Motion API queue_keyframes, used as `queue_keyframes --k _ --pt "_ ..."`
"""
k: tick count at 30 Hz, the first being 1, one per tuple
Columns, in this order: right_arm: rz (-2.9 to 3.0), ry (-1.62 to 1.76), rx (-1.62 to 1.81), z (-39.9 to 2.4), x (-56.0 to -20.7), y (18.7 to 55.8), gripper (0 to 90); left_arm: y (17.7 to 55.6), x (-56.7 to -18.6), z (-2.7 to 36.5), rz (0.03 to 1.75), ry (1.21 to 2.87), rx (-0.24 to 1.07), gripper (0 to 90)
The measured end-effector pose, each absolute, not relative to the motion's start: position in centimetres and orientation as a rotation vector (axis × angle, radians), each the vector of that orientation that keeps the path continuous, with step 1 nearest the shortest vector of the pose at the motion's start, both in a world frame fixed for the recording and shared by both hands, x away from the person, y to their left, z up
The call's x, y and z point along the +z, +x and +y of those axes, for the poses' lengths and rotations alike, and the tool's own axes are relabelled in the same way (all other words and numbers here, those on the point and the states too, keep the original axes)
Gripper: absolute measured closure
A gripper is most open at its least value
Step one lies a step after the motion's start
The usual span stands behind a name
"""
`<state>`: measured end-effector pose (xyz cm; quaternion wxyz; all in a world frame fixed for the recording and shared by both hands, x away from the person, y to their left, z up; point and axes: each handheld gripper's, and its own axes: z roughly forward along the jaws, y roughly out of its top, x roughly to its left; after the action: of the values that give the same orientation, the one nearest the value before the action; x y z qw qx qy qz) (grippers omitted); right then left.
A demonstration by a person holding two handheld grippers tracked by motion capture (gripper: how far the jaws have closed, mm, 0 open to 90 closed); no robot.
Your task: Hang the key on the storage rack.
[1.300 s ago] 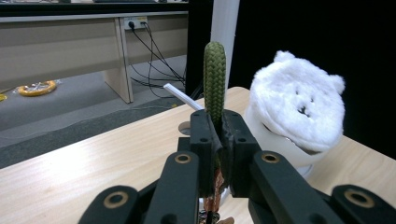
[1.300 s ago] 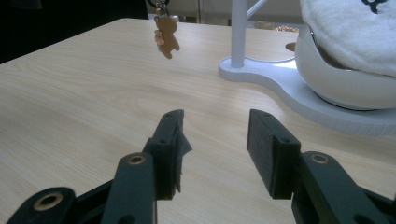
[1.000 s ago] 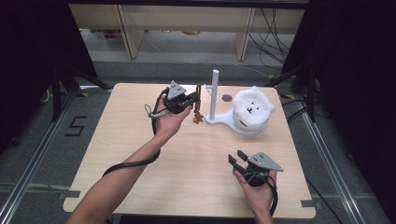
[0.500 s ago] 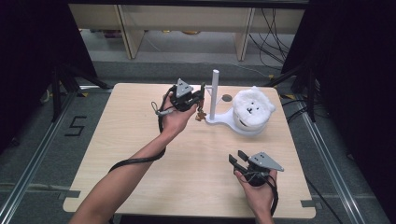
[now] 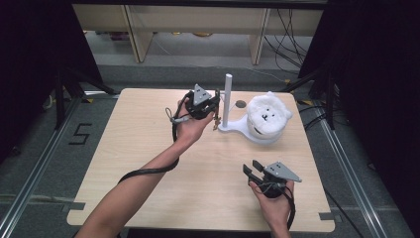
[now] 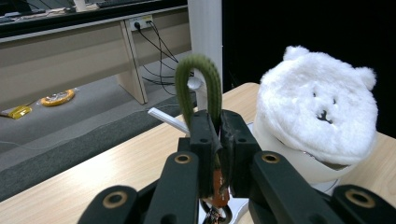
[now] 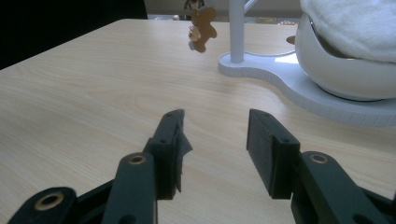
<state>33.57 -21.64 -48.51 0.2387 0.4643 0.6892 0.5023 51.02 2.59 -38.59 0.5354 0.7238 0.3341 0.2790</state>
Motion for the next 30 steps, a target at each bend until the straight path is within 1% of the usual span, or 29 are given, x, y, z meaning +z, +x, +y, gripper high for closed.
queue_keyframes --k 11,13,18,30 --pt "1.889 1.274 1.374 -21.7 -48.6 33.5 57.1 51.7 -38.5 2.3 0.788 1.738 0.661 84.4" --pt "1.890 1.320 1.366 -21.6 -48.5 33.3 57.1 51.7 -38.5 2.3 0.785 1.738 0.660 84.6" --pt "1.885 1.271 1.388 -21.6 -48.6 33.5 57.0 51.7 -38.4 2.3 0.776 1.741 0.661 85.2" --pt "1.895 1.271 1.389 -21.6 -48.7 33.6 56.8 52.2 -38.3 2.1 0.771 1.757 0.663 85.0"
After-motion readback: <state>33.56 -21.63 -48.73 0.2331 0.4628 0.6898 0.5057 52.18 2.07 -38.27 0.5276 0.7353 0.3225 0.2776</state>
